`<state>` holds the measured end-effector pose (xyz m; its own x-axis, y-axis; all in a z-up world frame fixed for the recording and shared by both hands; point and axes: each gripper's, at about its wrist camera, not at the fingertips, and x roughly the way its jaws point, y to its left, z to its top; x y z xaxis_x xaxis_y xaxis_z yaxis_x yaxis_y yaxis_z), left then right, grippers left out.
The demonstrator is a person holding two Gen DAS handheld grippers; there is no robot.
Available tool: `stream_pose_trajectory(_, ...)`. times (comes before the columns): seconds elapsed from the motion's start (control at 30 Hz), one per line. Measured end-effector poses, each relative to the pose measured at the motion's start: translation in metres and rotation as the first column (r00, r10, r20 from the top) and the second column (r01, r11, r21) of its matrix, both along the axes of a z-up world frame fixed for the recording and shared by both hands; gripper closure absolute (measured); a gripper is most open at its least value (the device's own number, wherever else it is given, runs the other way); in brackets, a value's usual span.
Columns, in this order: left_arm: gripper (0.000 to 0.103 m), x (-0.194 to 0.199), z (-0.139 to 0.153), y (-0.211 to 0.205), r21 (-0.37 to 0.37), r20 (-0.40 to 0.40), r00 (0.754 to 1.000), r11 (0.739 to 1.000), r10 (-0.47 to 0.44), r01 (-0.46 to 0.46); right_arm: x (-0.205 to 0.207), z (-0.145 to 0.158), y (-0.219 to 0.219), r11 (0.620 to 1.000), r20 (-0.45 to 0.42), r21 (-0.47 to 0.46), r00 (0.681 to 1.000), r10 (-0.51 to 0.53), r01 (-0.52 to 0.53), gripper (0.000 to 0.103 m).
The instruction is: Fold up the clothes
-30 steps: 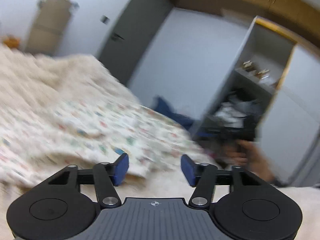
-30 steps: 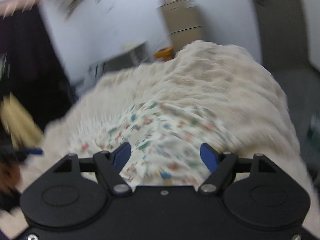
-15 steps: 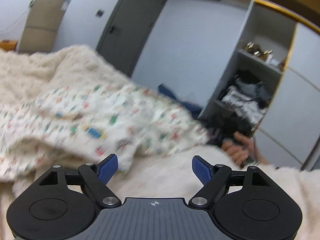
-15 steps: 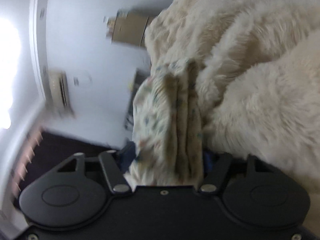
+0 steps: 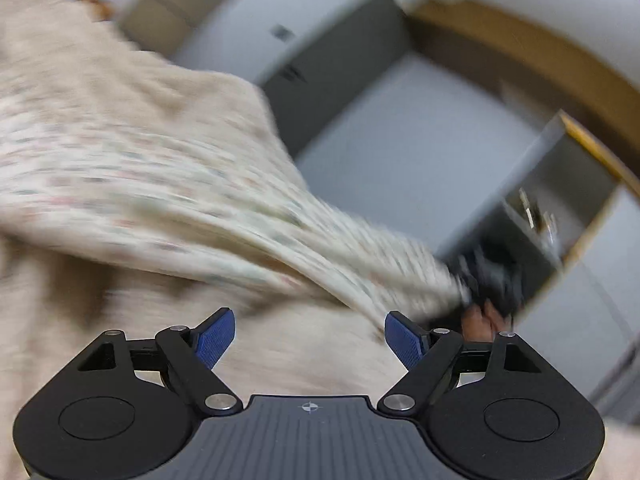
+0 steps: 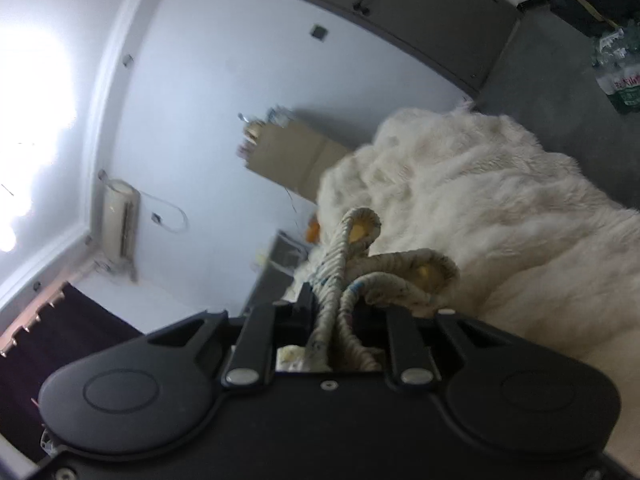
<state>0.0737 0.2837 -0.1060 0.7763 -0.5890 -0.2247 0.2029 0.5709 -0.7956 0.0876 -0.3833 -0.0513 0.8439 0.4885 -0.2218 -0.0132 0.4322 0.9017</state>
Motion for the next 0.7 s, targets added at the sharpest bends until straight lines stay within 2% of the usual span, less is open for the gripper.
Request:
stream_pose_trajectory(0.03,0.024,-0.002,-0.012,0.020,-0.038,-0.044,0.995,0.995,0.089,-0.091,0.005,-0.009,-0.003,1.000,-0.042,0.011,0.999,0.010,-0.010,0.077)
stream_pose_trajectory(0.07,0.024,-0.005,-0.024,0.040,-0.072,-0.091,0.980,0.981,0.176,-0.183,0.010,-0.018,-0.006,1.000,-0.084,0.022,0.996,0.020,-0.019,0.069)
stream_pose_trajectory(0.1,0.024,-0.007,-0.037,0.060,-0.101,-0.140,0.956,0.956,0.259,-0.274,0.009,-0.028,-0.007,1.000,-0.124,0.027,0.992,0.011,-0.007,0.065)
stream_pose_trajectory(0.17,0.024,-0.011,-0.061,0.100,-0.144,-0.244,0.879,0.881,0.410,-0.451,-0.002,-0.046,-0.006,0.999,-0.161,0.051,0.987,-0.008,0.017,0.046)
stream_pose_trajectory(0.27,0.024,-0.009,-0.101,0.121,-0.334,-0.294,0.857,0.795,0.423,-0.506,-0.017,-0.059,-0.004,0.998,-0.162,0.065,0.987,-0.009,0.020,0.043)
stream_pose_trajectory(0.3,0.024,-0.004,-0.107,0.124,-0.371,-0.288,0.861,0.780,0.420,-0.504,-0.020,-0.061,-0.001,0.997,-0.149,0.071,0.989,-0.011,0.022,0.043)
stream_pose_trajectory(0.33,0.024,0.002,-0.112,0.125,-0.405,-0.279,0.865,0.766,0.417,-0.499,-0.022,-0.062,0.001,0.997,-0.135,0.077,0.991,-0.013,0.023,0.041)
stream_pose_trajectory(0.4,0.024,0.011,-0.112,0.130,-0.393,-0.296,0.845,0.750,0.446,-0.533,-0.020,-0.062,0.004,0.998,-0.123,0.057,0.992,-0.016,0.024,0.040)
stream_pose_trajectory(0.5,0.025,0.033,-0.108,0.137,-0.390,-0.277,0.830,0.733,0.484,-0.557,-0.017,-0.062,0.006,0.999,-0.107,0.040,0.994,-0.031,0.035,0.048)
stream_pose_trajectory(0.53,0.025,0.047,-0.107,0.139,-0.381,-0.282,0.815,0.720,0.507,-0.580,-0.017,-0.062,0.006,0.998,-0.106,0.047,0.994,-0.035,0.040,0.052)
stream_pose_trajectory(0.57,0.025,0.061,-0.106,0.140,-0.358,-0.294,0.801,0.717,0.521,-0.598,-0.018,-0.063,0.007,0.997,-0.104,0.055,0.994,-0.039,0.045,0.053)
stream_pose_trajectory(0.67,0.025,0.097,-0.101,0.138,-0.299,-0.340,0.767,0.711,0.544,-0.636,-0.023,-0.064,0.012,0.997,-0.095,0.058,0.995,-0.039,0.045,0.050)
stream_pose_trajectory(0.7,0.026,0.106,-0.101,0.137,-0.297,-0.343,0.763,0.707,0.548,-0.642,-0.023,-0.064,0.014,0.997,-0.087,0.055,0.995,-0.044,0.049,0.050)
